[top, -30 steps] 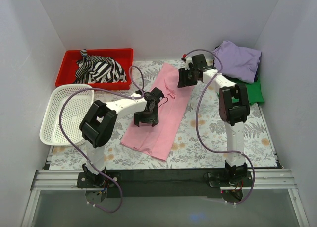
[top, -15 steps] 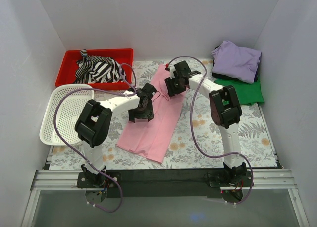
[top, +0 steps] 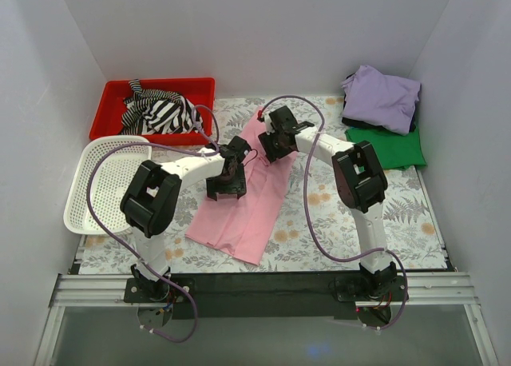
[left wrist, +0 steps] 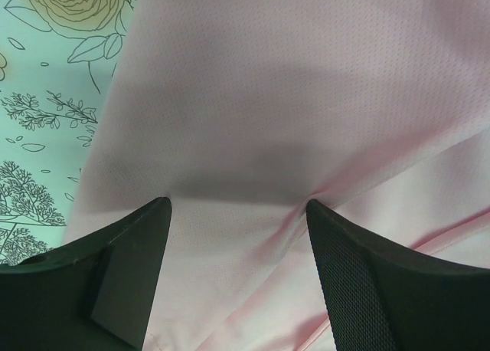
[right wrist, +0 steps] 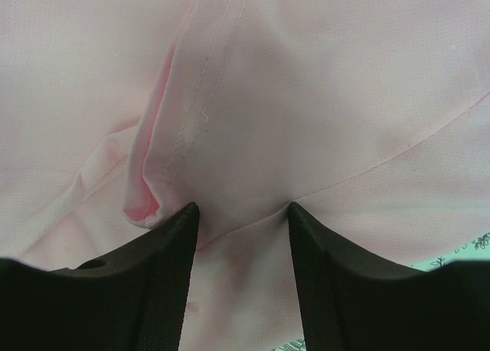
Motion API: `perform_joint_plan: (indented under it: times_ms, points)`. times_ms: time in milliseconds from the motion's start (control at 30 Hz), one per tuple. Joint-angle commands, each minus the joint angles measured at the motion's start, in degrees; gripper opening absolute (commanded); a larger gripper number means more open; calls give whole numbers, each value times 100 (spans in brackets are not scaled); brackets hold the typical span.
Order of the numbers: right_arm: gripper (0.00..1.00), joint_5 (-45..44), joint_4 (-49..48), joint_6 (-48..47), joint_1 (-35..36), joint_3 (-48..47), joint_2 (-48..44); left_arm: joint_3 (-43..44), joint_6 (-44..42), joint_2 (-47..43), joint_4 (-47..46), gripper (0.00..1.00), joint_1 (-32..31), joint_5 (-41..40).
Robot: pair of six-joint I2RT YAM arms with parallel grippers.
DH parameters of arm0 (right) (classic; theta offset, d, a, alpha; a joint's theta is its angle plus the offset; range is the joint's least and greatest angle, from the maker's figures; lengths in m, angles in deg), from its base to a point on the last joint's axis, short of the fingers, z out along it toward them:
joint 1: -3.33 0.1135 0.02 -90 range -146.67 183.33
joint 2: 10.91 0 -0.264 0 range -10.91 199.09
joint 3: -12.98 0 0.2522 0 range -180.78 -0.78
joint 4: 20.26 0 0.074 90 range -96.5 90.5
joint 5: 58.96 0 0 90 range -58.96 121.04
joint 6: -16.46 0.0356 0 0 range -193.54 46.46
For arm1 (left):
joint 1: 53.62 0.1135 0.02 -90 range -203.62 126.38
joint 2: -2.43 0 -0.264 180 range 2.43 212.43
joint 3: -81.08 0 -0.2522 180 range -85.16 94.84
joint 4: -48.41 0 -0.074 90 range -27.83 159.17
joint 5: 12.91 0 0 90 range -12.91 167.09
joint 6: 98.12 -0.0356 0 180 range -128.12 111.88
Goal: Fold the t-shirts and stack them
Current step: Fold the tshirt
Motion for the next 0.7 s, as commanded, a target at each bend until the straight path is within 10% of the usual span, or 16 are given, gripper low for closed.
perform_joint_plan:
  times_ms: [0, 667]
  points:
    - [57, -122, 78, 101, 46, 86, -365, -52, 0, -344, -106, 70, 84, -74]
    - [57, 799, -343, 392, 55, 16, -129, -597, 167, -810, -88, 68, 102, 585]
